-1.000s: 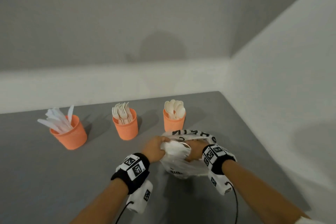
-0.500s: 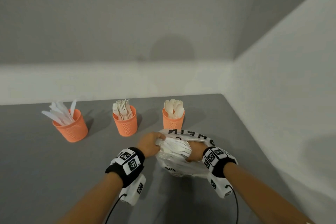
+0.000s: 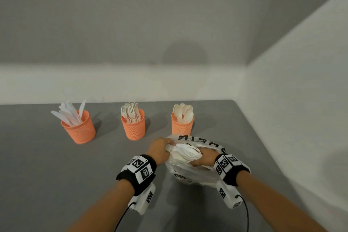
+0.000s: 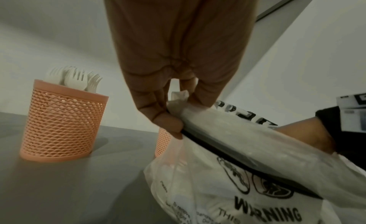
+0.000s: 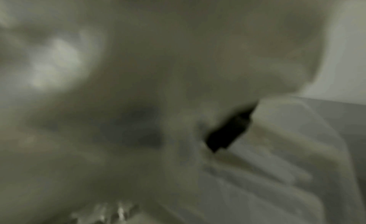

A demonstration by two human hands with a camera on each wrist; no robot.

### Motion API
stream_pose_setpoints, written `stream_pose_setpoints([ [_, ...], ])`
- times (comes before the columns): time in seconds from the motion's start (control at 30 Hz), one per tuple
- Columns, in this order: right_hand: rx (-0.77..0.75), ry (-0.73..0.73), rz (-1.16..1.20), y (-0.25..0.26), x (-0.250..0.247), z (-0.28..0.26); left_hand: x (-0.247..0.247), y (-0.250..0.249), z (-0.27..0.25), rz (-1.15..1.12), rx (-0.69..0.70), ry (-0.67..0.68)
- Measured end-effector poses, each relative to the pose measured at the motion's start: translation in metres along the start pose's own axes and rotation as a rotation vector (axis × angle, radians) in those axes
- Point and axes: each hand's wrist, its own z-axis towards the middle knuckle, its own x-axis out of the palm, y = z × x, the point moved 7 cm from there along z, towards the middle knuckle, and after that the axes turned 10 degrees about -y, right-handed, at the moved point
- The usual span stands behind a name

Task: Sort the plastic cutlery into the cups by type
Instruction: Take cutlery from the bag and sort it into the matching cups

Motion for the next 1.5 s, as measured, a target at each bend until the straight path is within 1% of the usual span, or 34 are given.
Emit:
stream_pose_setpoints([
  [0.1,0.017,0.003,-0.001,-0.003,-0.006,-0.001,0.001,-0.001,0.000,-0.012,-0.006,-0.022],
  [0.2,0.022,-0.024,-0.018,-0.002,-0.007,-0.002,0.001,-0.001,0.000,-0.036,-0.027,-0.033],
  [0.33,-0.047,-0.063,-0.038,0.004,-0.007,-0.005,-0.001,-0.001,0.000,-0.060,-0.055,-0.058],
  [0.53,-0.095,-0.121,0.005,0.009,-0.010,-0.014,0.000,-0.001,-0.002,-0.147,-0.122,-0.074],
  [0.7,-0.138,-0.213,0.166,0.013,-0.018,-0.025,0.001,-0.003,-0.007,-0.248,-0.146,-0.098],
  [0.83,-0.175,-0.266,0.247,0.015,-0.025,-0.031,0.007,-0.004,-0.009,-0.324,-0.149,-0.064],
  [0.9,-0.192,-0.275,0.326,0.019,-0.032,-0.034,0.005,-0.002,-0.009,-0.356,-0.157,-0.092],
  [0.93,-0.192,-0.275,0.372,0.020,-0.034,-0.034,0.005,-0.001,-0.009,-0.360,-0.161,-0.091],
  [1.0,-0.185,-0.281,0.484,0.023,-0.041,-0.036,0.010,-0.003,-0.012,-0.346,-0.152,-0.038],
  [1.03,-0.175,-0.290,0.557,0.025,-0.044,-0.037,0.013,-0.005,-0.013,-0.311,-0.129,-0.010],
  [1.07,-0.155,-0.308,0.624,0.025,-0.047,-0.036,0.012,-0.007,-0.014,-0.276,-0.095,-0.016],
  [1.1,-0.137,-0.337,0.688,0.027,-0.053,-0.036,0.006,-0.009,-0.015,-0.278,-0.066,-0.062],
  [1.17,-0.112,-0.400,0.815,0.035,-0.067,-0.037,-0.016,-0.010,-0.018,-0.430,-0.058,-0.225],
  [1.2,-0.109,-0.415,0.882,0.041,-0.074,-0.037,-0.028,-0.006,-0.021,-0.558,-0.103,-0.302],
  [1.23,-0.113,-0.429,0.950,0.050,-0.080,-0.038,-0.038,0.001,-0.023,-0.704,-0.178,-0.346],
  [1.27,-0.108,-0.427,1.013,0.058,-0.084,-0.037,-0.043,0.009,-0.025,-0.858,-0.263,-0.353],
  [1.3,-0.106,-0.419,1.085,0.069,-0.084,-0.037,-0.044,0.016,-0.028,-1.006,-0.354,-0.319],
  [1.37,-0.114,-0.393,1.198,0.095,-0.079,-0.037,-0.038,0.025,-0.034,-1.251,-0.537,-0.188],
  [1.43,-0.107,-0.394,1.229,0.121,-0.068,-0.035,-0.028,0.031,-0.042,-1.377,-0.684,-0.028],
  [1.5,-0.113,-0.423,1.232,0.149,-0.055,-0.035,-0.021,0.038,-0.049,-1.468,-0.772,0.109],
])
